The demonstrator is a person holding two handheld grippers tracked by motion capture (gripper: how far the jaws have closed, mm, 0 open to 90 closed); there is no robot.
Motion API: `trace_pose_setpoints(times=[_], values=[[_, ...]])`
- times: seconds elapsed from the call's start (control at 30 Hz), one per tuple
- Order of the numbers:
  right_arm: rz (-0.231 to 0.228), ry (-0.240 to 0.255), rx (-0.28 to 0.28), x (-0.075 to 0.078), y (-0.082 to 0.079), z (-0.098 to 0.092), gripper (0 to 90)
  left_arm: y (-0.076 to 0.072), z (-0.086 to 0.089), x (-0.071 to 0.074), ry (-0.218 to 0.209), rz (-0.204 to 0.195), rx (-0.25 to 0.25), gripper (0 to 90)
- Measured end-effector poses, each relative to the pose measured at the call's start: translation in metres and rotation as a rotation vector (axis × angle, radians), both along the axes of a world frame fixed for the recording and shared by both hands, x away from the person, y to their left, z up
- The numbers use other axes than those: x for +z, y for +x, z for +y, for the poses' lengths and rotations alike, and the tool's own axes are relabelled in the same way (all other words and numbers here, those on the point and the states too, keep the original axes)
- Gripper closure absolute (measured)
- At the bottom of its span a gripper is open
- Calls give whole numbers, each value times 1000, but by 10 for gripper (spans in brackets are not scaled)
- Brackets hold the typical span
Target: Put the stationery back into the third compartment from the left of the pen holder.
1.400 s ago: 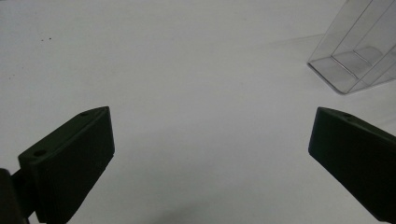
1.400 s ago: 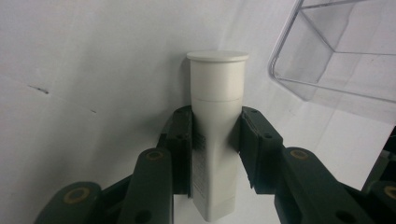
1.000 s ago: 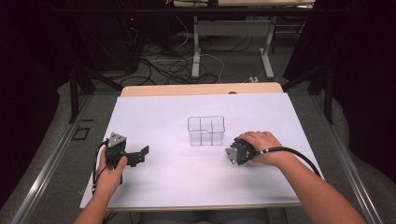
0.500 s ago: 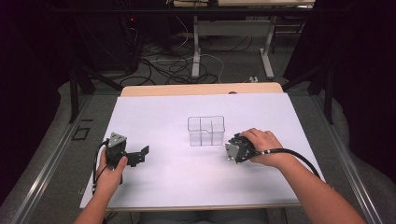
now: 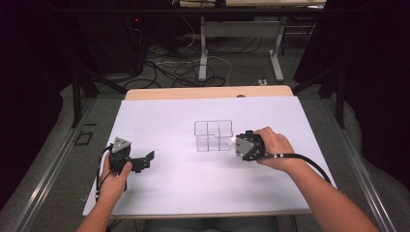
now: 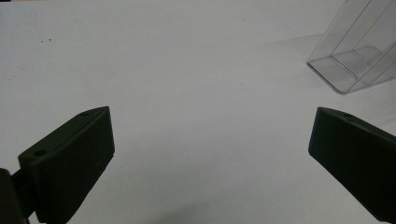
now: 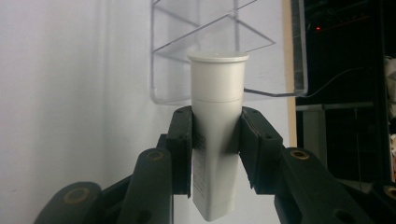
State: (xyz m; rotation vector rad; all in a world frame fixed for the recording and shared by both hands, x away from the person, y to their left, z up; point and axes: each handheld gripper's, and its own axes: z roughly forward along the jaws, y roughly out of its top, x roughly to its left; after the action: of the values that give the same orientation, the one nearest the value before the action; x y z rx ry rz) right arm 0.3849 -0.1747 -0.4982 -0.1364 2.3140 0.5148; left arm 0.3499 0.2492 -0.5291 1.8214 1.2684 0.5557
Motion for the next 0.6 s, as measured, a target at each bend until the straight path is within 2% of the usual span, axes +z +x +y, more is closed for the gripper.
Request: trace_pose_setpoints(times=[0.07,0.1,0.13,0.17,0.23,0.3,0.33,0.37,0.43,0.5,0.6], values=[[-16,25,7,4,2,0,667,0,0,0,0,2,0,3],[-12,49,-13,5,2,-1,667,0,0,0,0,2,0,3],[3,46,-40,8,1,-2,667,0,0,0,1,1,-1,3],[-13,85,-33,8,3,-2,667,0,0,0,0,0,-1,3],[-15,118,-50,11,4,-3,667,0,0,0,0,1,-1,3],[-16,126,-76,15,4,-3,667,0,0,0,1,3,-1,3],[-16,160,-72,14,6,-3,667,0,0,-1,2,3,-1,3],[-7,166,-90,16,6,-3,667,0,0,-1,1,2,-1,3],[-4,219,-102,17,8,-4,667,0,0,-1,1,3,-1,3],[-18,209,-119,20,8,-4,667,0,0,-1,3,5,-2,3],[2,262,-135,23,10,-4,667,0,-1,-1,3,5,-3,3]])
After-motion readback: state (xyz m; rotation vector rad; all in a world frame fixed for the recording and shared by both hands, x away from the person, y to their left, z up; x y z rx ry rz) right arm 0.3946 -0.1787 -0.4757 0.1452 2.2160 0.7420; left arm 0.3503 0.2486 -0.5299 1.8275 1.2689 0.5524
